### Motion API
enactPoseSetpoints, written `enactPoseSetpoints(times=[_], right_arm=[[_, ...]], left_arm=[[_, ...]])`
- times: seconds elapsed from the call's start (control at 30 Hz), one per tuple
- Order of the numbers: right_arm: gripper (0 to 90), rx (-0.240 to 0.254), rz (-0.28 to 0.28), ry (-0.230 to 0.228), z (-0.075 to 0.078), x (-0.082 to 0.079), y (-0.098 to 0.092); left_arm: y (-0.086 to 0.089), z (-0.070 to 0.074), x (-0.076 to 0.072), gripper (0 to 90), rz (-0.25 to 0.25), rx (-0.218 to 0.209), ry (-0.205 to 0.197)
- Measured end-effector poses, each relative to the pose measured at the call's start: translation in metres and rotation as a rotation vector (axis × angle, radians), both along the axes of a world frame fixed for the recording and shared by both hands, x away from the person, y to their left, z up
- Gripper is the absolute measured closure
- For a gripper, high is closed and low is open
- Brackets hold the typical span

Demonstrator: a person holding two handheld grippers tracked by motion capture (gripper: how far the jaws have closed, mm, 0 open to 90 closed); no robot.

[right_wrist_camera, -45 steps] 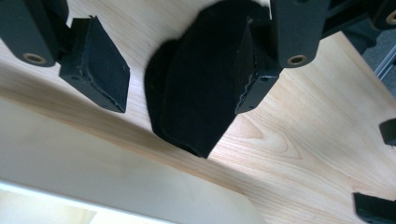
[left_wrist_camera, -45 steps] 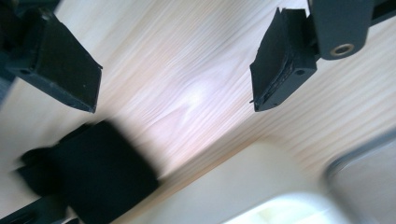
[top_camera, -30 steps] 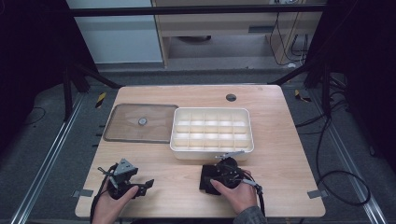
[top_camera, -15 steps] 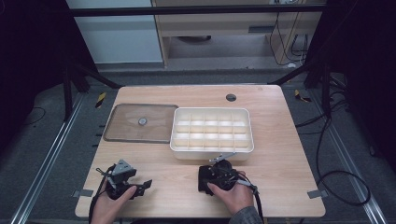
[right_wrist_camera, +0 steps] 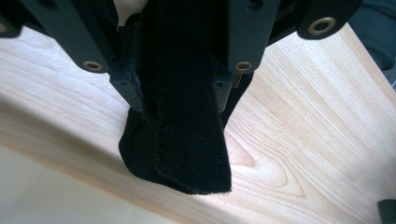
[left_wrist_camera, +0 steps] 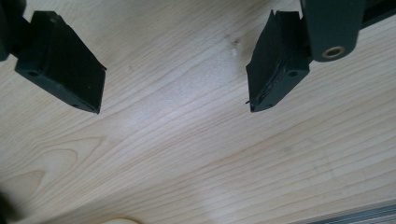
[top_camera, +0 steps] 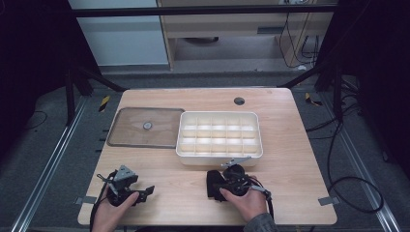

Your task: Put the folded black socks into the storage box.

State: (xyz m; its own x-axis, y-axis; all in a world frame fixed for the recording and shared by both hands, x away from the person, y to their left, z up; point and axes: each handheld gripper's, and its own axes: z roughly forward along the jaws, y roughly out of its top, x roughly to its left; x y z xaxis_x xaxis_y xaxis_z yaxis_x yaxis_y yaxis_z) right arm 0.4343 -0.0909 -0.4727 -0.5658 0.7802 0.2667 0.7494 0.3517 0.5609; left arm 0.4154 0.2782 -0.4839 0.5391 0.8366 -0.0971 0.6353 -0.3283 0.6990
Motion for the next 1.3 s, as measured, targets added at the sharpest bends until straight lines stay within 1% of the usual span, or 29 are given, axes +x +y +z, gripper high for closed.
enactPoseSetpoints(times=[0.1, 0.17, 0.2, 0.23, 0.37, 0.4, 0.57, 0.6, 0.77, 0.8, 0.9, 1.03, 1.1, 1.17, 1.23, 1.3], right_arm=[[65.6, 0.009, -0.002, -0.016, 0.006, -0.001, -0.008], [65.6, 0.007, -0.011, -0.018, 0.01, -0.001, -0.012], [65.6, 0.013, -0.014, -0.019, 0.012, -0.001, -0.015], [65.6, 0.014, -0.014, -0.03, 0.016, -0.001, -0.018], [65.5, 0.016, -0.028, -0.055, 0.031, -0.003, -0.03], [65.5, 0.018, -0.035, -0.066, 0.036, -0.003, -0.034], [65.5, 0.015, -0.053, -0.089, 0.053, -0.002, -0.049], [65.5, 0.015, -0.057, -0.099, 0.058, -0.002, -0.053], [65.5, 0.003, -0.094, -0.136, 0.079, 0.002, -0.072], [65.4, -0.007, -0.104, -0.145, 0.084, 0.004, -0.077], [65.4, -0.031, -0.123, -0.156, 0.091, 0.011, -0.086], [65.3, -0.043, -0.146, -0.161, 0.099, 0.026, -0.097], [65.2, -0.061, -0.148, -0.174, 0.104, 0.034, -0.1], [65.2, -0.079, -0.148, -0.183, 0.11, 0.043, -0.101], [65.2, -0.097, -0.153, -0.19, 0.112, 0.05, -0.102], [65.1, -0.119, -0.155, -0.185, 0.113, 0.057, -0.103]], left_arm=[[0.005, -0.001, 0.002, 18.8, 0.012, -0.004, 0.004], [0.005, -0.002, 0.002, 18.6, 0.012, 0.0, 0.009], [0.006, -0.002, 0.002, 18.6, 0.013, 0.003, 0.007], [0.007, -0.002, 0.001, 18.5, 0.015, 0.005, 0.004], [0.01, -0.003, 0.002, 17.1, 0.03, 0.007, 0.001], [0.01, -0.003, 0.003, 16.9, 0.03, 0.01, 0.001], [0.01, -0.005, 0.004, 16.9, 0.027, 0.02, 0.007], [0.011, -0.005, 0.004, 16.9, 0.026, 0.024, 0.008], [0.015, -0.007, 0.006, 12.8, 0.052, 0.033, 0.001], [0.015, -0.007, 0.006, 11.5, 0.053, 0.037, -0.001], [0.017, -0.008, 0.008, 7.7, 0.08, 0.033, -0.006], [0.02, -0.009, 0.011, 4.8, 0.102, 0.044, -0.024], [0.022, -0.01, 0.013, 4.7, 0.127, 0.042, -0.031], [0.025, -0.011, 0.013, 4.6, 0.139, 0.044, -0.041], [0.026, -0.012, 0.014, 4.6, 0.146, 0.047, -0.05], [0.027, -0.013, 0.015, 4.6, 0.154, 0.053, -0.057]])
